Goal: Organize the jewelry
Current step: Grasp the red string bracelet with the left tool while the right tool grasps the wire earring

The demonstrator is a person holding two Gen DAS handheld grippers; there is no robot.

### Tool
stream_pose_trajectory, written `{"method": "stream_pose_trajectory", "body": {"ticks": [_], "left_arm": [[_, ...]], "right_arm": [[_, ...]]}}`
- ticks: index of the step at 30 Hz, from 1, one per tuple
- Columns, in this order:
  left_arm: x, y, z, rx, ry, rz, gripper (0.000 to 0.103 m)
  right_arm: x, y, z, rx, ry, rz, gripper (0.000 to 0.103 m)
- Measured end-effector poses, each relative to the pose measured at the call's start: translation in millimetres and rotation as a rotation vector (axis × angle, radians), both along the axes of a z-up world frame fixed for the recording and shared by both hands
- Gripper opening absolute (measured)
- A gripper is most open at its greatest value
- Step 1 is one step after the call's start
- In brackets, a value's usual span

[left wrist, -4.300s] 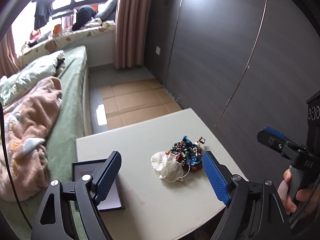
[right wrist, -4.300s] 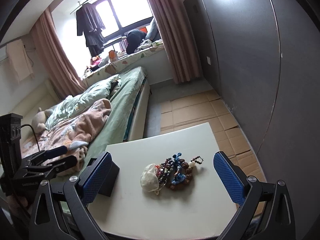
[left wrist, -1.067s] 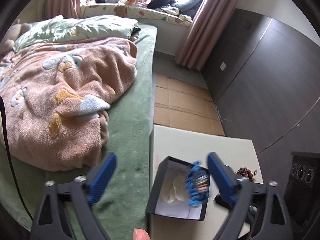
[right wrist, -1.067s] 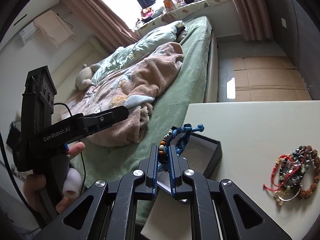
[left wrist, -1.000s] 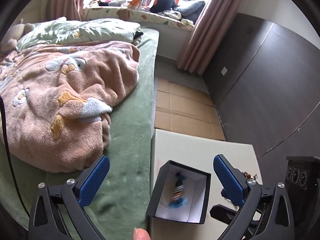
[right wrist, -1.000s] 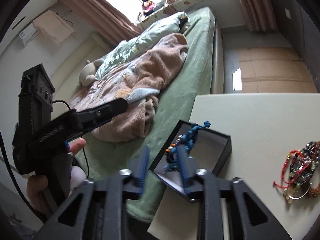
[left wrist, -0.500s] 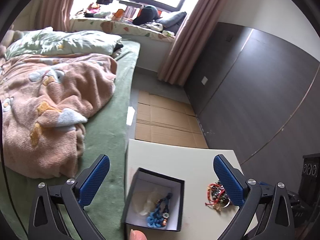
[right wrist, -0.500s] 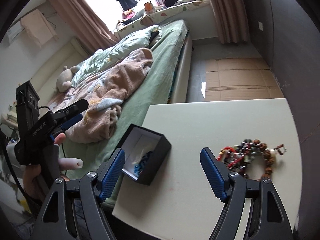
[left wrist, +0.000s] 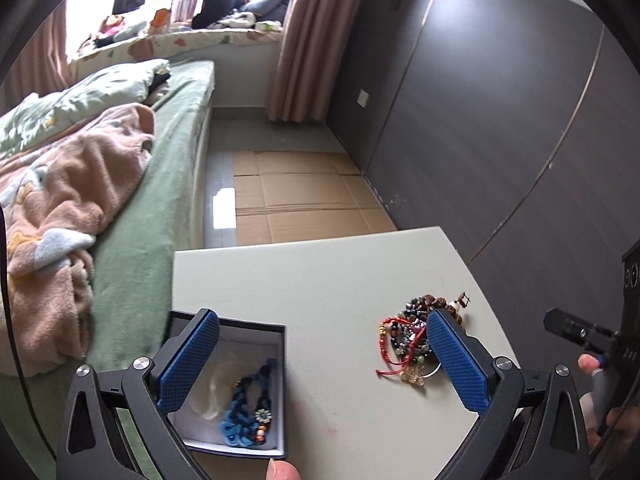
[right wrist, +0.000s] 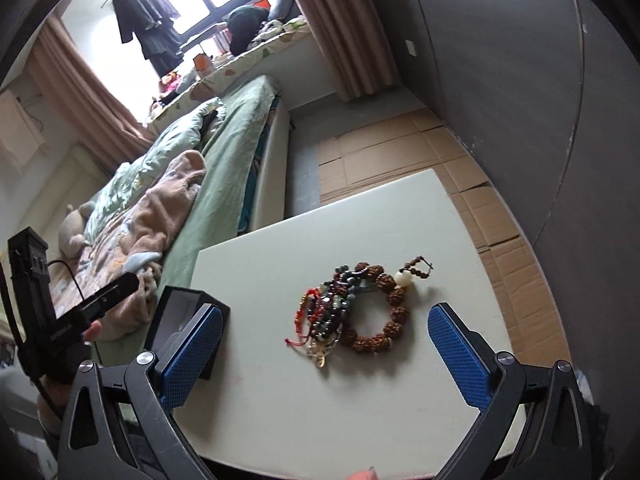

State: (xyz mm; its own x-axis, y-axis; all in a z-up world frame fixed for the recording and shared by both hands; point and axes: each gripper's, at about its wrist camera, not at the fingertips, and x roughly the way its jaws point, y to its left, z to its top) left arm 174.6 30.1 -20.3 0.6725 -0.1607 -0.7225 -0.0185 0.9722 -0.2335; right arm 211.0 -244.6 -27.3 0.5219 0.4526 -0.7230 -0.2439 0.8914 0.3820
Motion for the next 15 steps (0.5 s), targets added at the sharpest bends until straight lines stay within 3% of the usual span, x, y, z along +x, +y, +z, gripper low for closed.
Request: {"method": "stream_pose_trajectory", "body": {"ticks": [7, 9, 10, 11, 12, 15], "left_arm": [[18, -32, -14, -0.023, 0.047, -0.039, 0.102], [23, -44, -20, -0.014, 0.058, -0.079, 0.094], [26, -51, -25, -0.013, 0.072, -0.104, 0.084], [29, -56, -30, -0.01, 0.088, -0.119, 0.074], [31, -60, -36, -0.008, 0.109, -0.135, 0.07], [39, -71, -57, -0.021, 0.175, -0.172, 0.056]], "right_arm": [[5, -37, -9, 0.053, 0.026, -0.091, 0.103], [9, -44, -14, 0.067, 0.042, -0.104, 0.102], [10, -47, -17, 0.068, 0.049, -0.108, 0.1], [12, -49, -19, 0.069, 0.055, -0.109, 0.095], [13, -51, -21, 0.072, 0.062, -0.105, 0.087], [18, -55, -32, 0.091, 0.094, -0.091, 0.079]]}}
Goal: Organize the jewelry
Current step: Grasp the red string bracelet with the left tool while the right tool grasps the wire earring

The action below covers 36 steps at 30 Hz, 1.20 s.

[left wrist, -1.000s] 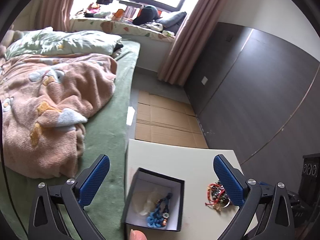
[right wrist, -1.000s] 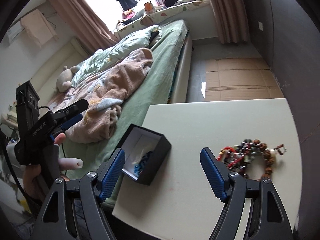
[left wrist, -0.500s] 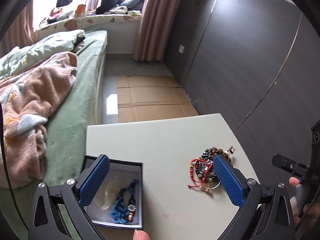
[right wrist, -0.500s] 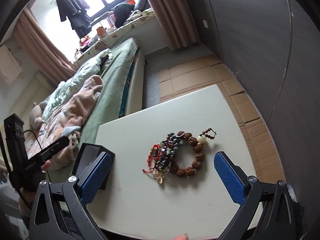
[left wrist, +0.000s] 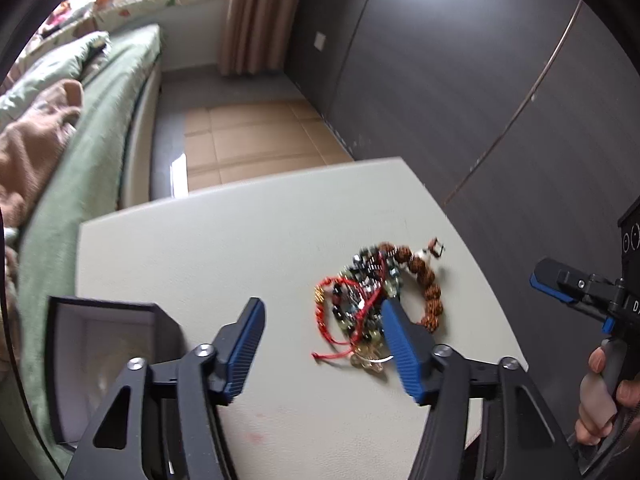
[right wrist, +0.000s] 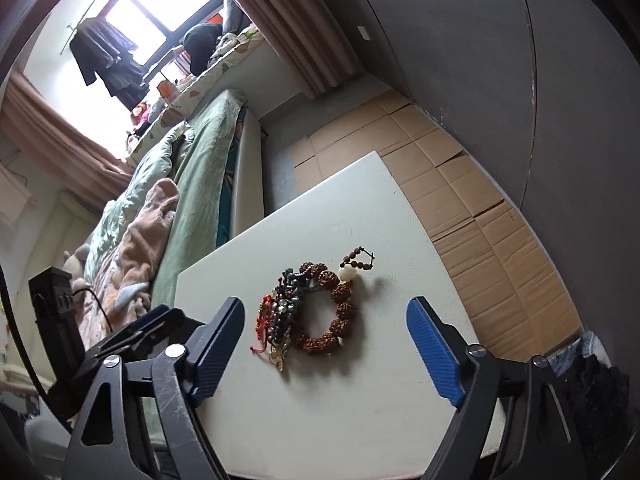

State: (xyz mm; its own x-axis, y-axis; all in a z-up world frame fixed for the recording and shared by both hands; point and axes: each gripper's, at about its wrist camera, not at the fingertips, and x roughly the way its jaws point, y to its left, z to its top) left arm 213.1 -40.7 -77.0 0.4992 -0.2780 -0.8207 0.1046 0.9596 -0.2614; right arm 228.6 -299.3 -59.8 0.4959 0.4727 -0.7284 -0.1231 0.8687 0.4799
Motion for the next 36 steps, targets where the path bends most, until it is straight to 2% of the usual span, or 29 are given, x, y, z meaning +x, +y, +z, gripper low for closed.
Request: {"method": "stream_pose_trajectory", "body": {"ticks": [3, 5, 9, 13, 17, 18, 19, 20, 23, 29, 36], "left_arm": [[3, -11, -13, 0.015, 0.017, -0.033, 0.045], [5, -18, -20, 0.036, 0.024, -0.057, 0.041], [9, -29, -28, 0.054, 0.029, -0.083, 0.04], [13, -38, -37, 0.072, 0.047, -0.106, 0.029], [15, -43, -48, 0.067, 0.077, -0.123, 0.026], [15, -44, -49, 0.072, 0.08, -0.126, 0.022], [16, -44, -51, 0.07, 0.084, -0.13, 0.011], [17, -44, -52, 0.056, 0.091, -0.135, 0.007], [15, -41, -48, 0.024, 0.078, -0.134, 0.006], [1, -31, -17, -0.008, 0.0, -0.126, 0.006], [-6, -4, 7, -0.027, -0.052, -0.059, 0.006]], "right_arm": [[6, 1, -15, -0.001, 0.05, 0.013, 0.068], [9, 2, -24, 0.008, 0.08, 0.03, 0.066], [14, 3, -36, 0.004, 0.113, 0.033, 0.066], [16, 2, -40, 0.019, 0.124, 0.043, 0.065], [15, 5, -38, 0.025, 0.121, 0.054, 0.065], [16, 8, -38, 0.025, 0.121, 0.056, 0.065], [16, 10, -38, 0.025, 0.121, 0.06, 0.065], [15, 12, -37, 0.023, 0.122, 0.064, 0.065], [14, 18, -38, 0.019, 0.123, 0.075, 0.065], [15, 29, -46, 0.058, 0.153, 0.104, 0.064], [15, 54, -67, 0.15, 0.246, 0.149, 0.043]]}}
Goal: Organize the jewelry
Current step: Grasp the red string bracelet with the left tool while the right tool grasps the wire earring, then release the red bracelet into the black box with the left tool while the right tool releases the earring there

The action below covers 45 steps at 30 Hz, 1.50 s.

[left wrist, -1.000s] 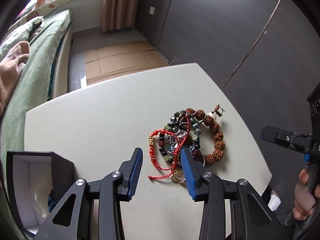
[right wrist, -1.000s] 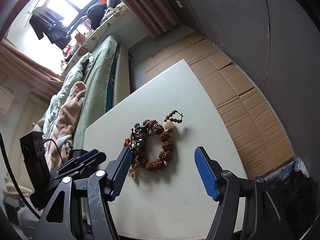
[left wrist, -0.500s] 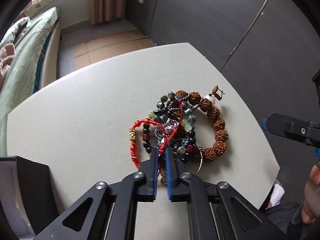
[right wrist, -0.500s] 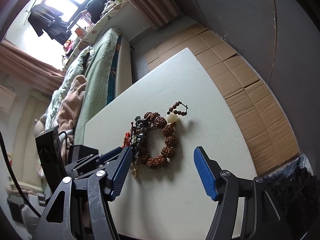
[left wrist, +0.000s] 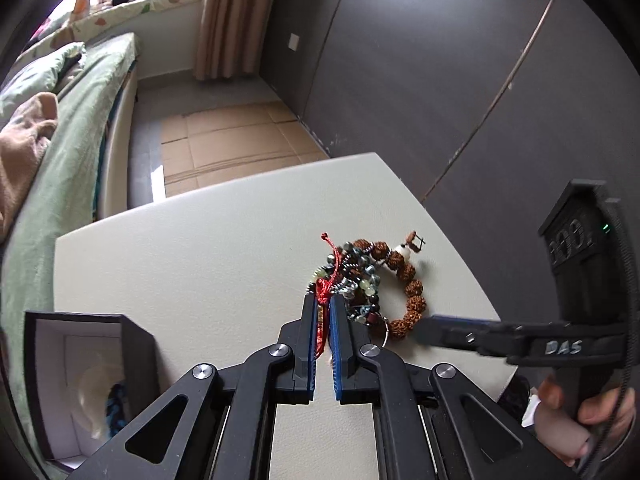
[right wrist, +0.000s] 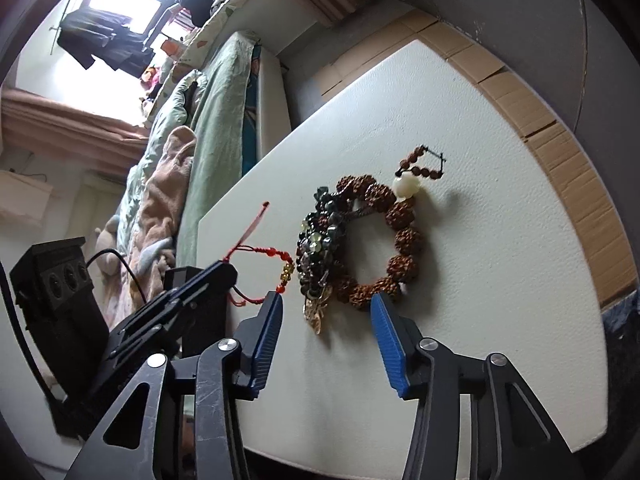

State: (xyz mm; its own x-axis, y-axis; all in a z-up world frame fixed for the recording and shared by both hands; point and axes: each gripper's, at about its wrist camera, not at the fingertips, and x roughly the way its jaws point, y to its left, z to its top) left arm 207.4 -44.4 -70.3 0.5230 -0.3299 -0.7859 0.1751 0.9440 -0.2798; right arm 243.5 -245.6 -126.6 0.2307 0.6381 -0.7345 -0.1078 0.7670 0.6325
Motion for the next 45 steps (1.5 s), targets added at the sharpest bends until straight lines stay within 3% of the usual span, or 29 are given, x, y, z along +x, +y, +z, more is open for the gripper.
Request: {"method": "stream_pose_trajectory", "body": {"ticks": [10, 12, 14, 17, 26, 37, 45], "left_arm": [[-12, 31, 21, -0.008, -0.048, 0.048, 0.006], [-15, 36, 25, -0.012, -0.057, 0.056, 0.006], [-18, 41, 29, -0.018, -0.066, 0.064, 0.006], [-24, 50, 36, -0.031, -0.083, 0.078, 0.006], [-40, 79, 52, -0.067, -0.121, 0.125, 0.006], [-49, 121, 52, -0.074, -0.102, 0.195, 0.006], [-56, 145, 50, -0.133, -0.063, 0.232, 0.006]], "right_arm": [[3, 35, -21, -0.045, 0.055, 0.017, 0.033], [7, 37, -27, -0.048, 0.079, 0.001, 0.012], [6, 38, -26, -0.028, 0.076, -0.01, 0.008], [-1, 42, -6, -0.021, -0.002, -0.009, 0.004], [-14, 46, 38, 0.008, -0.119, -0.016, 0.004], [-20, 72, 54, 0.073, -0.2, 0.027, 0.004], [-28, 105, 62, 0.122, -0.248, 0.121, 0.004]]}}
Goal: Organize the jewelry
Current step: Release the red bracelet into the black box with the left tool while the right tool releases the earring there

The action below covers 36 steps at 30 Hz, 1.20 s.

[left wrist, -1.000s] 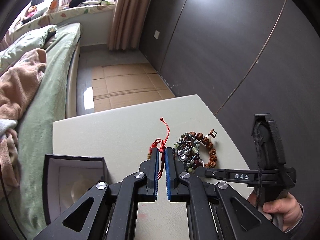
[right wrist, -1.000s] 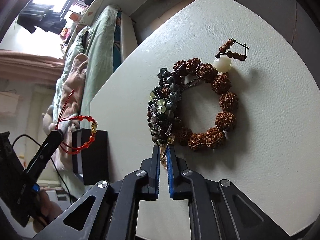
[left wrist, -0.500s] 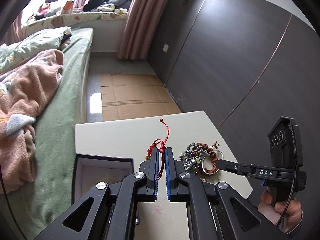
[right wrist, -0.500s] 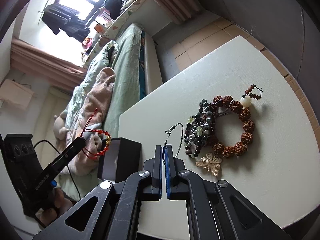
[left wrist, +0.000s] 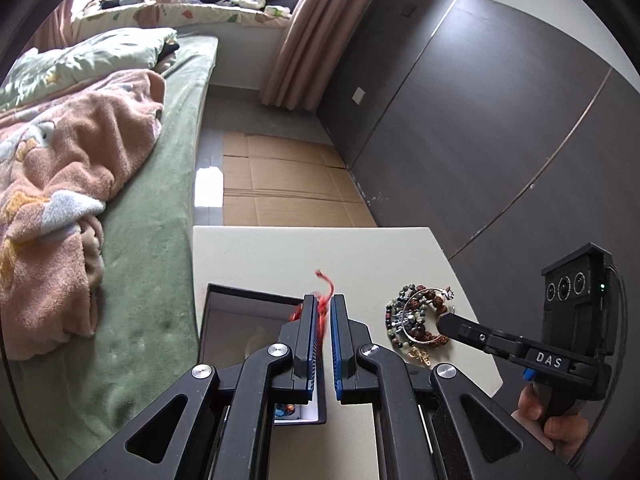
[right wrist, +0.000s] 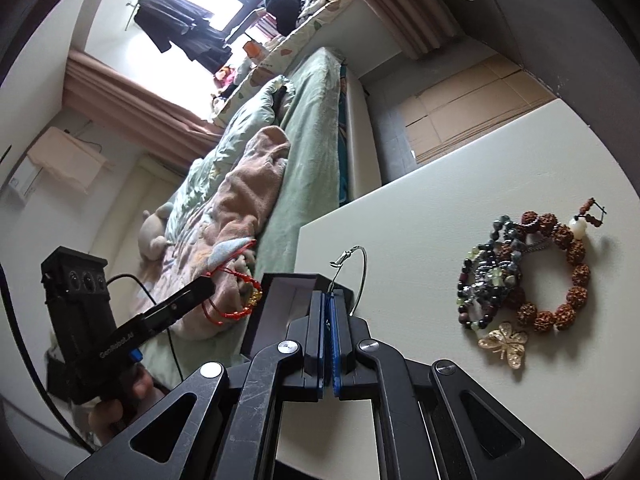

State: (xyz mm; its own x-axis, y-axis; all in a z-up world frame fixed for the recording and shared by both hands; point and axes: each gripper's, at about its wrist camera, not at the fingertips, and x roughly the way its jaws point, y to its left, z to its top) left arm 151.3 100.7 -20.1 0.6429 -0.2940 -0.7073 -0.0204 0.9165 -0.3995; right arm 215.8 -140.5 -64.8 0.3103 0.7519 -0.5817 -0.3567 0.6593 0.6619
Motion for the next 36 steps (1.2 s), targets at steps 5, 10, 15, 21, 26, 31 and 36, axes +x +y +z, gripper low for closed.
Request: {"method": "stream_pose_trajectory", "body": {"ticks": [5, 10, 15, 21, 26, 31, 36], "left_arm": [[1, 14, -4, 0.002, 0.028, 0.047, 0.055], [-3, 30, 2, -0.043, -0.001, 0.097, 0.084], [-7, 46, 1, -0.033, 0.007, 0.149, 0.084], [-9, 58, -4, -0.036, 0.026, 0.192, 0.084], [-7, 57, -9, -0.025, 0.046, 0.181, 0.084], [-4, 47, -6, -0.012, 0.036, 0.16, 0.084], [-1, 32, -4, -0.01, 0.028, 0.12, 0.084]], "right_arm": [[-8, 24, 5, 0.026, -0.03, 0.075, 0.004], [-15, 48, 10, 0.05, -0.058, 0.146, 0.004], [-17, 74, 8, 0.067, -0.057, 0.194, 0.004], [-15, 109, 1, 0.047, -0.045, 0.278, 0.016], [-12, 107, -5, 0.014, -0.016, 0.255, 0.07], [-10, 77, 4, 0.037, -0.024, 0.213, 0.071], [-8, 47, 9, 0.017, -0.032, 0.168, 0.071]]}}
